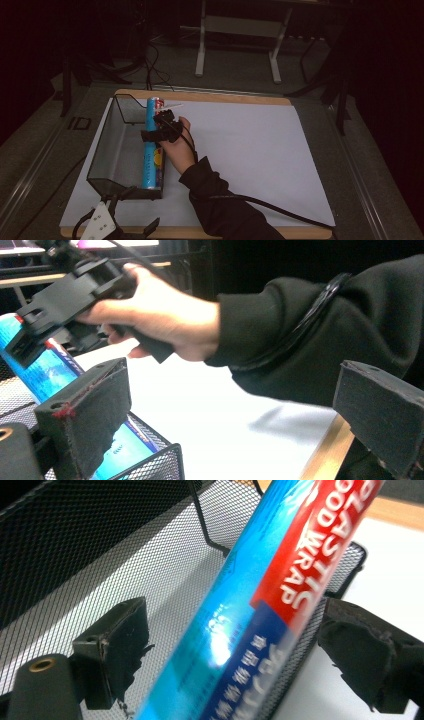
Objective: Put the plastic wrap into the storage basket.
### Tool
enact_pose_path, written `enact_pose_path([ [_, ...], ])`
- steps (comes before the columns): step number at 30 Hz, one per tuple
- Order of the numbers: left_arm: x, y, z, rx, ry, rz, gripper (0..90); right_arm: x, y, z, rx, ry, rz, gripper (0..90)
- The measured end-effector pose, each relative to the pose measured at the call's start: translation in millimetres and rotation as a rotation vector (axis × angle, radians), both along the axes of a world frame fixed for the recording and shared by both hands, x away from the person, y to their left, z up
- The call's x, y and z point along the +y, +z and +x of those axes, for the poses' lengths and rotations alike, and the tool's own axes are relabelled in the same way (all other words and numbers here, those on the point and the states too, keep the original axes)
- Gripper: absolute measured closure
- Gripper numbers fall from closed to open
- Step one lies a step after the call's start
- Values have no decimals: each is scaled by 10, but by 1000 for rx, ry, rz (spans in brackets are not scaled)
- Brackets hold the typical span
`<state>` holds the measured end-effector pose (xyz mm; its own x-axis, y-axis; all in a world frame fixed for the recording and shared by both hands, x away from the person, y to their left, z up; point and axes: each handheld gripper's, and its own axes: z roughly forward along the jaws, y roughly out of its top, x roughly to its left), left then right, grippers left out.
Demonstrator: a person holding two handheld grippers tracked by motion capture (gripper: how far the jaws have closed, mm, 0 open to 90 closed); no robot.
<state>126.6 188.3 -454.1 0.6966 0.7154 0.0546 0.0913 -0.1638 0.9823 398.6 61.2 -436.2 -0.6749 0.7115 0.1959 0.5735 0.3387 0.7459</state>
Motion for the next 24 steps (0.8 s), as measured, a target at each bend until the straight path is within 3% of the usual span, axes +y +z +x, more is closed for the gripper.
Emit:
enact_pose_path([
  [7,-13,-3,11,3,0,4,27,-333,110,-25,30,61,38,126],
  [24,-34,-13,32,11,0,12,27,-1216,200,-199,-88,46,23,130],
])
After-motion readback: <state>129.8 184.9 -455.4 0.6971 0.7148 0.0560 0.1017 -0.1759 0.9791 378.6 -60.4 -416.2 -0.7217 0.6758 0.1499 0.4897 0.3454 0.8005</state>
